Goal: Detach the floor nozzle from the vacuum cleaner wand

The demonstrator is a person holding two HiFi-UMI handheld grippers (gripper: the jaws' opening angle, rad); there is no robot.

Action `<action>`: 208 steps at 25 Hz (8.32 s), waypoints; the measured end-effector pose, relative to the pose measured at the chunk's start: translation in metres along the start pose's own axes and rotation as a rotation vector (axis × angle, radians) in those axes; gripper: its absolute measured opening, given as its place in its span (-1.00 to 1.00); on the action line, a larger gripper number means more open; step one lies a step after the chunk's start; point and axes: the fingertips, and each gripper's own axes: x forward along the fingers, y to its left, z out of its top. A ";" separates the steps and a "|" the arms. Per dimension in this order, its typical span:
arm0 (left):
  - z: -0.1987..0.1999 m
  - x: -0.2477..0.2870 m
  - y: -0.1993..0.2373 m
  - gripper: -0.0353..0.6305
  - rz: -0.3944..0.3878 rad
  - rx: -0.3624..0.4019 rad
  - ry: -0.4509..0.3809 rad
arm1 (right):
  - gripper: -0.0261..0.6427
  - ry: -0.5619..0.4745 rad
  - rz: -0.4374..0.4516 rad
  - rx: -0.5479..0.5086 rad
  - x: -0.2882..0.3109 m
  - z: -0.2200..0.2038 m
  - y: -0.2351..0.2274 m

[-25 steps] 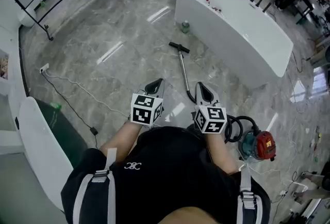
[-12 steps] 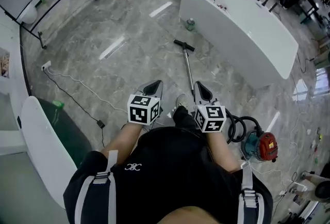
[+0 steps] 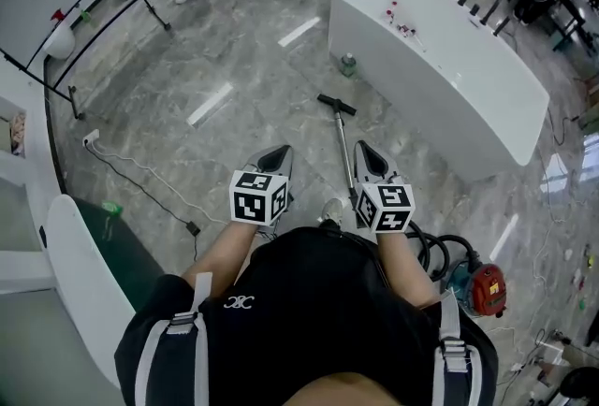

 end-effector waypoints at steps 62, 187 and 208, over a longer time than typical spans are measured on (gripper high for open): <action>0.278 0.414 0.229 -0.88 -0.358 0.108 0.213 | -0.89 0.161 -0.350 0.057 0.427 0.108 -0.168; -0.184 0.716 0.182 -0.51 -0.816 -0.505 0.412 | -0.36 0.854 0.811 0.416 0.534 -0.484 -0.171; -0.155 0.718 0.228 -0.68 -0.735 -0.766 0.332 | -0.61 0.808 1.230 0.784 0.530 -0.411 -0.112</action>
